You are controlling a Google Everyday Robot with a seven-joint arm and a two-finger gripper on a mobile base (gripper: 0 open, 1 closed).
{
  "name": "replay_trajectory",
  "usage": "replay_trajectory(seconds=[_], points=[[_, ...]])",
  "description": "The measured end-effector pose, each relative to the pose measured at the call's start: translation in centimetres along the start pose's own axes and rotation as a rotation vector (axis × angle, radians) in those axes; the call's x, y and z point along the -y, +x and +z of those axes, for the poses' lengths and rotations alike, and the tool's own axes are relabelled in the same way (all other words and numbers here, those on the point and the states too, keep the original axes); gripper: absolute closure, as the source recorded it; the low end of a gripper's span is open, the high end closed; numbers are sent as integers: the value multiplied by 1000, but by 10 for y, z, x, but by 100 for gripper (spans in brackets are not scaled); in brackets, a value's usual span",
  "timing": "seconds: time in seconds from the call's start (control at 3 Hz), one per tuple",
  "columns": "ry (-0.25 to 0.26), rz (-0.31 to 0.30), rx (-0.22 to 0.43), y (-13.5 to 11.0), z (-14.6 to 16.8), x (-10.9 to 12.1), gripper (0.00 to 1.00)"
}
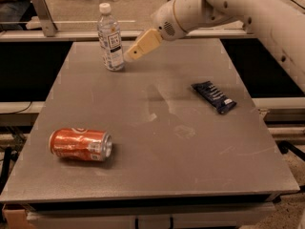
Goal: Knock blue plastic bottle over
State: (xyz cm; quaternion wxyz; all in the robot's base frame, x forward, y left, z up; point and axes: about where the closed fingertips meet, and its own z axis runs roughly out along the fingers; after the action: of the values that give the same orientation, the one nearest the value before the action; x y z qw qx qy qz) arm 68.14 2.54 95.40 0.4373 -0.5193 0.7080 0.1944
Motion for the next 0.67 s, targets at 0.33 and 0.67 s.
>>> replay_trajectory(seconds=[0.33, 0.67], points=[[0, 56, 86, -15, 43, 5, 0], [16, 91, 165, -28, 82, 9, 0]])
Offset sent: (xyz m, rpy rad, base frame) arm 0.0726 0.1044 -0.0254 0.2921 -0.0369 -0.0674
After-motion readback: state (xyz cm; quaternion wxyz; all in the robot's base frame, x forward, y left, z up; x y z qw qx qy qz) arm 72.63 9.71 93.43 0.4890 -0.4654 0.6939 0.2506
